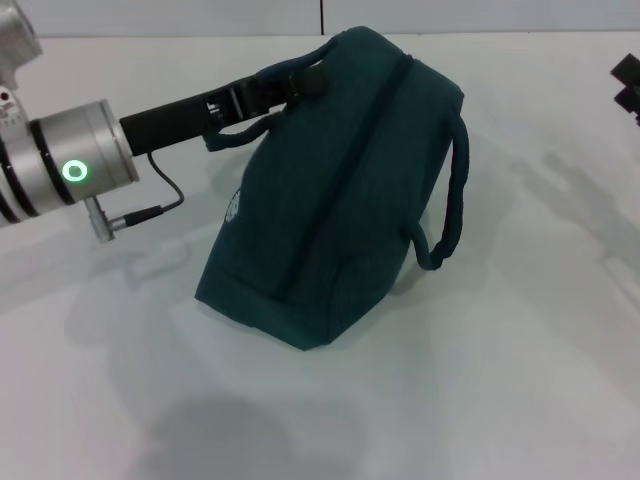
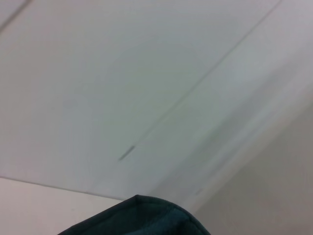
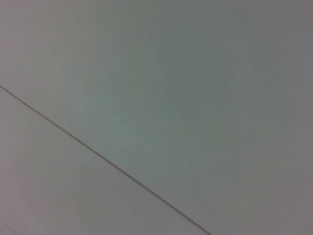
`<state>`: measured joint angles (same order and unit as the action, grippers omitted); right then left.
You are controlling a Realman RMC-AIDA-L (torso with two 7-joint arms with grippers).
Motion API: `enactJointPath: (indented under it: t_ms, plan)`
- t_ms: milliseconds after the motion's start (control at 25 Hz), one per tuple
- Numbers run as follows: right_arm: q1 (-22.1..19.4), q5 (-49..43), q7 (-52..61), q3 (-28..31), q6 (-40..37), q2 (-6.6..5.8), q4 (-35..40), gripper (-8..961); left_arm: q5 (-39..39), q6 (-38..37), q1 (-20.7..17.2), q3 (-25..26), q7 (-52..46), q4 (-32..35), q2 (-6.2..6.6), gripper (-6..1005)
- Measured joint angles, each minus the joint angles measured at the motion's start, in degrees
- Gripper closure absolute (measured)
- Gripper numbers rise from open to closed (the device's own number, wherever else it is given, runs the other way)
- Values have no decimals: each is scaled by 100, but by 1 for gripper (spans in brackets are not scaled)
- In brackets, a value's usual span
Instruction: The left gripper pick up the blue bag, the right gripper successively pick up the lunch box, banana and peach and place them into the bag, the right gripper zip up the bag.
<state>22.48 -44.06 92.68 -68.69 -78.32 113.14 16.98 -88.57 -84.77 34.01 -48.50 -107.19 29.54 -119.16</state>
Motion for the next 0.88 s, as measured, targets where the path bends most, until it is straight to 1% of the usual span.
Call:
enactJointPath:
  t_ms: [240,280,440,640,800,880]
  plan:
    - [2,-15,-83,-7,-47,-3,-39,189,-2,382,85,-9,12,-49,-16,875]
    - [8,-15,-92,-11,-48,-3,-40,170,17,526,138,-9,23,-145,-22,869]
    - [14,-15,-106,-18,-51,-3,-18,167,53,582,162,9,229,-262,-25,844]
    - [17,-145,-148,-22,-97,-26,3,164,439,630,95,22,647,-363,-32,813]
    - [49,-294,-371,-16,-325,-70,5,161,615,584,80,24,676,-330,-26,629]
    - [64,-306,-555,-22,-563,-117,7,155,681,522,98,24,676,-285,-15,536]
